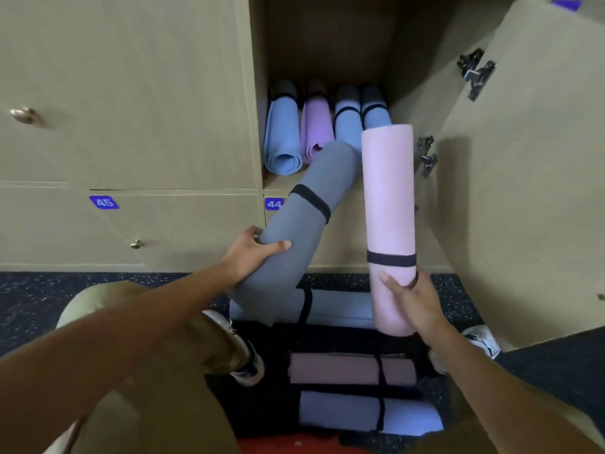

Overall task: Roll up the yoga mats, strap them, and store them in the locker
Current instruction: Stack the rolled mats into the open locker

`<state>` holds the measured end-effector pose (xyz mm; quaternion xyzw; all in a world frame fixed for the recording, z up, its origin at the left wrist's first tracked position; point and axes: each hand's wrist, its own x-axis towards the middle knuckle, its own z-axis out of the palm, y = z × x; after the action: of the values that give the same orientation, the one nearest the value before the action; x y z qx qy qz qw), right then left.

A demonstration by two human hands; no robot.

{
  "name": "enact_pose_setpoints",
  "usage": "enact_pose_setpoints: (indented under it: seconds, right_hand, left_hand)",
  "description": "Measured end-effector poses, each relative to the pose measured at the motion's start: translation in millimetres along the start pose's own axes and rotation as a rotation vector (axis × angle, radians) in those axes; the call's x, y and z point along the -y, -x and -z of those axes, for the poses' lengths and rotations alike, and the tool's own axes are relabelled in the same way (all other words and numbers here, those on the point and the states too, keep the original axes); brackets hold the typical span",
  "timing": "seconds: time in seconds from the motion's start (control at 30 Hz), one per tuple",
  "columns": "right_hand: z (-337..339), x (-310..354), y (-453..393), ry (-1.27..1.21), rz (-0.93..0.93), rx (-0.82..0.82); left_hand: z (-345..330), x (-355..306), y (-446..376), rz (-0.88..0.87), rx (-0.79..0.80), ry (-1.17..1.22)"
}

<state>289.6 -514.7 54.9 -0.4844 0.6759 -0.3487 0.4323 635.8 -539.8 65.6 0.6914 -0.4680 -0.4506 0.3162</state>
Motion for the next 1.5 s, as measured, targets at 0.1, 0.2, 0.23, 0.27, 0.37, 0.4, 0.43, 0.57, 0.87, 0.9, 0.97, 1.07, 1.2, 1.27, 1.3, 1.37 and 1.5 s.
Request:
enact_pose_setpoints:
  seconds: [0.1,0.2,0.23,0.27,0.37,0.4,0.43,0.57,0.87,0.9,0.97,1.07,1.2,1.27,1.3,1.37,1.5]
  right_hand:
    - [1.0,34.5,-16.1,-0.018,0.035,0.06]
    - [1.4,67.5,-31.3,-0.046,0.054,0.071]
    - [1.4,79.2,-35.8,-0.039,0.068,0.057]
    - [1.4,89.8,-41.2,-0.039,0.084,0.051]
    - [-1.3,119.7,-60.2,-0.04,0.08,0.046]
    - [-2.3,128.0,-68.4,-0.042,0.085,0.038]
    - [-2.8,134.3,-76.9,-0.049,0.081,0.044]
    - [-10.8,166.3,-111.4,-0.12,0.024,0.069]
    - [-38.3,218.8,-203.4,-0.069,0.052,0.077]
    - [-43.1,222.5,-211.5,-0.052,0.05,0.084]
    - [-54.9,227.7,-226.4,-0.038,0.039,0.091]
    - [-74.3,237.6,-238.3,-0.009,0.066,0.078]
    - [-91.6,241.1,-258.0,0.016,0.141,0.024]
    - [-96.4,243.3,-257.5,0.048,0.167,0.035]
    - [-98.5,242.1,-256.8,0.072,0.18,0.051]
    - [-98.5,237.4,-250.6,0.105,0.231,0.091]
    - [-84.3,215.1,-234.9,0.157,0.376,0.246]
  left_hand:
    - [-1.8,-36.9,0.6,0.008,-0.041,0.114]
    - [-5.3,-68.3,-3.0,-0.004,-0.058,0.186]
    - [-6.2,-78.0,-4.9,-0.001,-0.058,0.192]
    - [-7.2,-86.3,-8.7,-0.005,-0.055,0.203]
    - [-12.2,-107.4,-27.0,-0.02,-0.051,0.255]
    - [-14.1,-116.4,-34.3,-0.028,-0.05,0.271]
    - [-15.5,-125.9,-40.7,-0.028,-0.059,0.279]
    - [-19.0,-163.3,-75.0,0.004,-0.093,0.285]
    - [1.1,-228.9,-160.4,0.002,-0.275,0.166]
    - [5.5,-233.0,-169.7,-0.009,-0.297,0.122]
    - [12.2,-236.5,-185.4,-0.004,-0.323,0.026]
    - [18.3,-234.8,-203.2,-0.035,-0.339,-0.131]
    - [25.6,-219.5,-215.9,-0.142,-0.331,-0.357]
    - [28.5,-210.3,-213.5,-0.234,-0.288,-0.458]
    - [29.1,-206.9,-210.5,-0.298,-0.271,-0.523]
    - [29.7,-203.5,-201.9,-0.448,-0.255,-0.692]
    - [30.9,-191.0,-182.3,-0.665,-0.239,-1.003]
